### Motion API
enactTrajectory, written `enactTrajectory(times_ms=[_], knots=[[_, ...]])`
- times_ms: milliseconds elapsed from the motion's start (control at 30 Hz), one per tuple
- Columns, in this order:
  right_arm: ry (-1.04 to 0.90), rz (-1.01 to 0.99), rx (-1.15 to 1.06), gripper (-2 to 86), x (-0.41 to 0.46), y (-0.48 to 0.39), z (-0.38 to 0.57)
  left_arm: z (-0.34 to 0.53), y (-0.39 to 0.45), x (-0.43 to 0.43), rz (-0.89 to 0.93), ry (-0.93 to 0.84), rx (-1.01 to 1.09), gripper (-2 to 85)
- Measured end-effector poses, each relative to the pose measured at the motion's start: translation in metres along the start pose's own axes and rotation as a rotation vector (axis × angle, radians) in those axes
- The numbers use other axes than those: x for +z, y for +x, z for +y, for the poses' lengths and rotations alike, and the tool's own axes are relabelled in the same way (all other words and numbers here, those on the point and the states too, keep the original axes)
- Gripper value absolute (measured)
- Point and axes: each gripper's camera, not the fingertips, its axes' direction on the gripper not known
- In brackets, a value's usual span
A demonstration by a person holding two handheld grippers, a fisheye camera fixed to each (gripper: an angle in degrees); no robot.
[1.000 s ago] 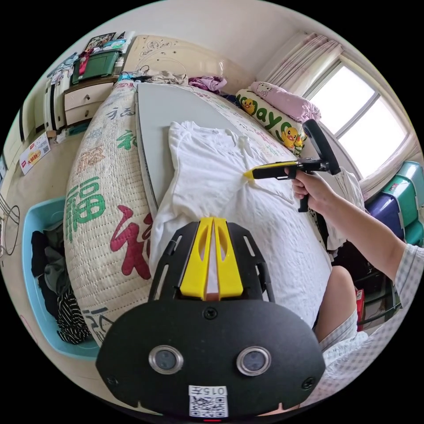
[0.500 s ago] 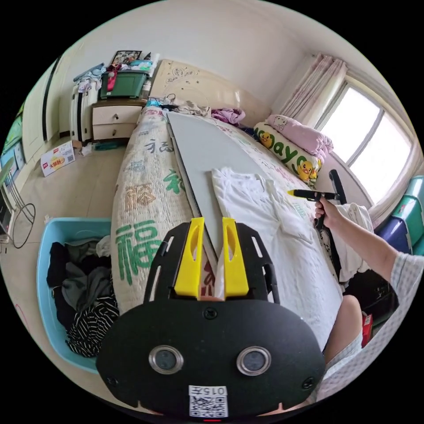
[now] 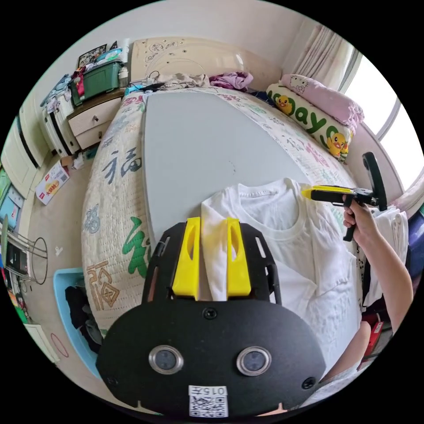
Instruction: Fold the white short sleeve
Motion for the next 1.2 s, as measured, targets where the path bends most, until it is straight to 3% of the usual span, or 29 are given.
enactTrajectory(times_ms=[200,400,533,633,733,833,900,1033,1133,1200], knots=[[-0.019,0.012,-0.053,2.0,-0.026,-0.019,0.025,0.003,-0.017,-0.050,0.085,0.075,-0.033,0.7],[0.154,-0.055,-0.148,1.0,-0.136,-0.046,0.099,0.056,-0.018,-0.177,0.175,0.242,0.020,-0.1],[0.258,-0.182,-0.225,0.9,-0.228,-0.075,0.205,0.146,0.008,-0.284,0.260,0.289,0.055,0.0],[0.221,-0.227,-0.259,1.0,-0.261,-0.102,0.302,0.244,0.039,-0.337,0.325,0.297,0.059,0.3],[0.184,-0.195,-0.240,1.3,-0.258,-0.125,0.407,0.341,0.058,-0.341,0.398,0.209,0.006,1.2],[0.001,-0.136,-0.167,1.7,-0.215,-0.136,0.486,0.401,0.063,-0.320,0.420,-0.020,-0.104,3.6],[-0.102,-0.085,-0.108,1.6,-0.195,-0.139,0.515,0.415,0.058,-0.341,0.525,0.062,-0.140,5.4],[-0.031,0.000,-0.063,0.0,-0.215,-0.159,0.542,0.429,0.052,-0.381,0.389,0.084,-0.255,3.6],[-0.037,-0.064,-0.017,-0.3,-0.217,-0.171,0.556,0.437,0.062,-0.393,0.510,0.110,-0.257,2.3],[-0.032,-0.059,0.025,-0.4,-0.216,-0.183,0.565,0.437,0.077,-0.410,0.412,0.111,-0.270,0.4]])
